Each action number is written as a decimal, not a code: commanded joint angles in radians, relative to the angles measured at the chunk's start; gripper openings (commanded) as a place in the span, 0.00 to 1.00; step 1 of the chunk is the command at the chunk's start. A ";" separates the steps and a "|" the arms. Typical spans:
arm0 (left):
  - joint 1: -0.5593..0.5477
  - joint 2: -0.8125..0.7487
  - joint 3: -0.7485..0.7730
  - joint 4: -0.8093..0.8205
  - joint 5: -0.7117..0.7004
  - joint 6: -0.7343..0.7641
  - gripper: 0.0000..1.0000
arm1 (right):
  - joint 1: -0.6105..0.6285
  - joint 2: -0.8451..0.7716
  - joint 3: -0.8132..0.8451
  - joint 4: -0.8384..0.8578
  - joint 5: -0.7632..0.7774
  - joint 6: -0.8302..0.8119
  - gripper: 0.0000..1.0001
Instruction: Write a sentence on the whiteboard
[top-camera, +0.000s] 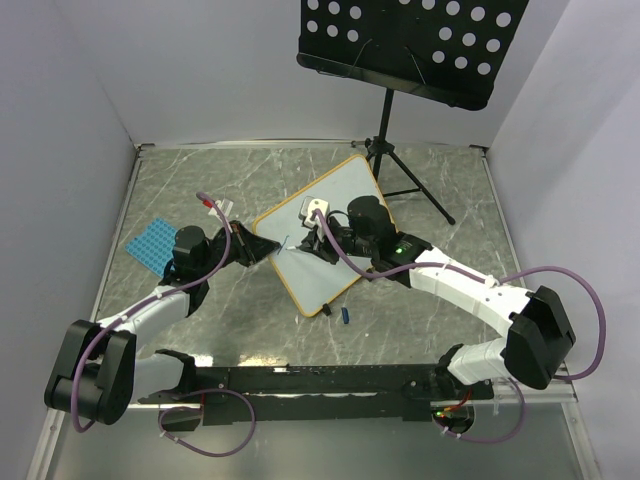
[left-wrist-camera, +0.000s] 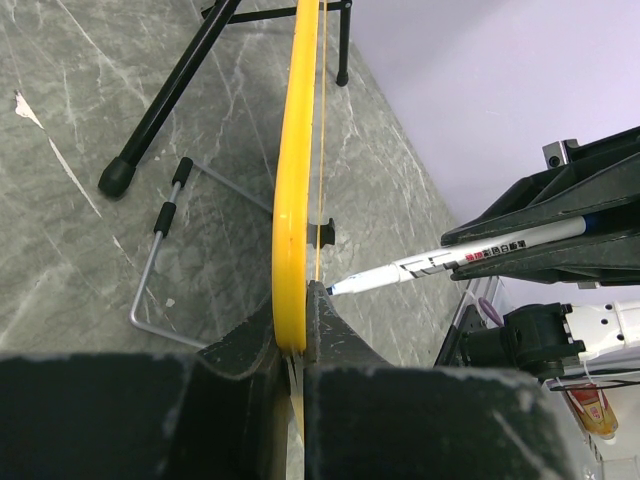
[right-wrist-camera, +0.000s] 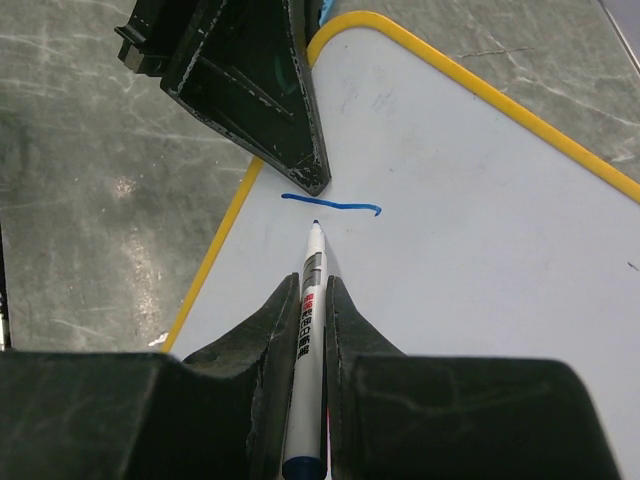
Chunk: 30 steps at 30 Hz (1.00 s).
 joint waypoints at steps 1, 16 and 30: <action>-0.021 0.008 -0.009 -0.028 0.080 0.054 0.01 | -0.001 -0.005 0.052 0.041 0.002 0.017 0.00; -0.021 0.012 -0.008 -0.022 0.085 0.049 0.01 | -0.001 0.015 0.056 0.067 0.037 0.032 0.00; -0.021 0.006 -0.012 -0.024 0.085 0.051 0.01 | -0.001 0.049 0.070 0.038 0.026 0.021 0.00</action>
